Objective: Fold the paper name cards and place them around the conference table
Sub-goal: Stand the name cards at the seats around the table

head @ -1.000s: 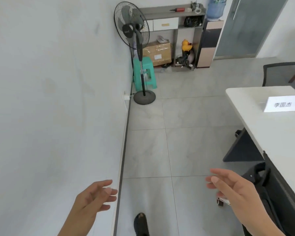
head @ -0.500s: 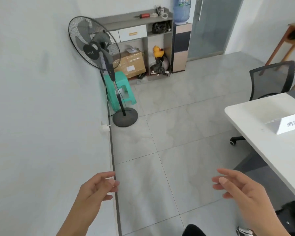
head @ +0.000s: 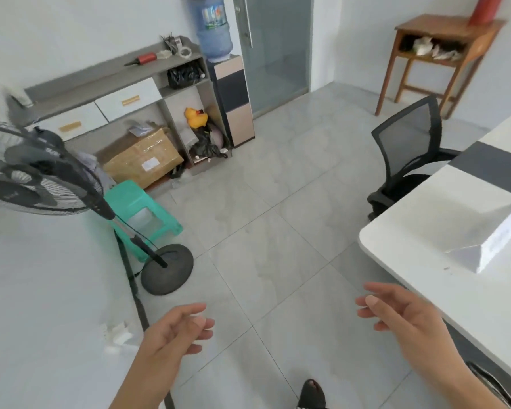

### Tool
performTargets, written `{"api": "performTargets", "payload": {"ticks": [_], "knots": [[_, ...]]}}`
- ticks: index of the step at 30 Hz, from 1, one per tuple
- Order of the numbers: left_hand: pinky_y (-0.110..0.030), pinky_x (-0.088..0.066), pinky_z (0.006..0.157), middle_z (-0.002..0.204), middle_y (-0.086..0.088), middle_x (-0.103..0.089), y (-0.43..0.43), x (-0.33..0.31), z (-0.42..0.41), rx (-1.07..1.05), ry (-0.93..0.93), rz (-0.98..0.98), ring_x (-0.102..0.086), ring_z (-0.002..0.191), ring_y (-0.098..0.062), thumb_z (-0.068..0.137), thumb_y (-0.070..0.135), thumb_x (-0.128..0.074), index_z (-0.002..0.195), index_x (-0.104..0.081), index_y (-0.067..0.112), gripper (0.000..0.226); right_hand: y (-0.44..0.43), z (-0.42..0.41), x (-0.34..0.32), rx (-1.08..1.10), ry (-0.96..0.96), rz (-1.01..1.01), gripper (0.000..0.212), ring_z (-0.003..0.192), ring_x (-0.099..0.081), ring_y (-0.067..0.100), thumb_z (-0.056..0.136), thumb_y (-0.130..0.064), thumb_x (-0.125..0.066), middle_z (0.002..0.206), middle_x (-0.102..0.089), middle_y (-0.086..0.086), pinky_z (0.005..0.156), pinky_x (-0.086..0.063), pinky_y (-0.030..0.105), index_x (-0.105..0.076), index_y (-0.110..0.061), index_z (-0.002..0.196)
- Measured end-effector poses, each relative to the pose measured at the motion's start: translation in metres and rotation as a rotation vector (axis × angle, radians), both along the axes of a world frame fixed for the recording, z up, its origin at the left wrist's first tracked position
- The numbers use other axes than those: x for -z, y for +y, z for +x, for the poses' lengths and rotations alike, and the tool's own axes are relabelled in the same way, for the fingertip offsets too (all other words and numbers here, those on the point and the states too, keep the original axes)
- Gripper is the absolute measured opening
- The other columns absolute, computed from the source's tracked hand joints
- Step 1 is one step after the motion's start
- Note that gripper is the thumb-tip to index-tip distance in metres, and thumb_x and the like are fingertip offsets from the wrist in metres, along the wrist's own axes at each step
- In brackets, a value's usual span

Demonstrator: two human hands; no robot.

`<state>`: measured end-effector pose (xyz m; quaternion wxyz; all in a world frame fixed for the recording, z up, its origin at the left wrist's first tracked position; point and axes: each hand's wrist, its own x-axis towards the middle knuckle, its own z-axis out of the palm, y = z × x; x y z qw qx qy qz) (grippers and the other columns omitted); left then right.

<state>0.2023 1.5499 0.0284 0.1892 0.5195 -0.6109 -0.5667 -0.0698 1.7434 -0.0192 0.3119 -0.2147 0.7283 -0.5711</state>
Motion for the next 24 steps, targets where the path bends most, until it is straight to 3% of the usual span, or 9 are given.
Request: {"api": "performTargets", "payload": {"ticks": [4, 9, 19, 24], "knots": [[-0.04, -0.055, 0.079, 0.09, -0.007, -0.077, -0.058, -0.006, -0.071, 0.106, 0.019, 0.008, -0.072, 0.082, -0.021, 0.093, 0.006, -0.054, 0.102, -0.068, 0.013, 0.019, -0.039, -0.048, -0.013, 0.071, -0.005, -0.002, 0.017, 0.071, -0.072, 0.009, 0.09, -0.006, -0.061, 0.084, -0.078, 0.0, 0.053, -0.048, 0.011, -0.069, -0.017, 0.099], [-0.039, -0.055, 0.077, 0.089, -0.008, -0.077, -0.125, 0.008, -0.166, 0.302, 0.003, 0.034, -0.073, 0.084, -0.024, 0.092, 0.005, -0.055, 0.103, -0.069, 0.012, 0.019, -0.06, -0.1, -0.009, 0.256, -0.013, 0.042, 0.017, 0.072, -0.072, 0.016, 0.09, -0.005, -0.061, 0.084, -0.078, 0.002, 0.062, -0.054, 0.025, -0.069, -0.014, 0.102], [-0.043, -0.053, 0.078, 0.087, -0.007, -0.077, -0.265, 0.02, -0.387, 0.78, 0.001, 0.053, -0.072, 0.086, -0.03, 0.089, 0.012, -0.064, 0.102, -0.068, 0.012, 0.014, -0.123, -0.171, 0.014, 0.8, -0.114, 0.081, 0.016, 0.075, -0.073, 0.017, 0.091, -0.007, -0.06, 0.084, -0.078, 0.003, 0.064, -0.054, 0.031, -0.069, -0.015, 0.102], [-0.039, -0.053, 0.083, 0.092, -0.001, -0.077, -0.275, 0.016, -0.486, 1.073, -0.035, 0.045, -0.072, 0.086, -0.017, 0.092, 0.015, -0.058, 0.106, -0.067, 0.017, 0.017, -0.14, -0.191, 0.013, 1.016, -0.139, 0.098, 0.015, 0.076, -0.073, 0.016, 0.089, -0.009, -0.064, 0.085, -0.077, 0.006, 0.067, -0.052, 0.033, -0.069, -0.016, 0.102]]}}
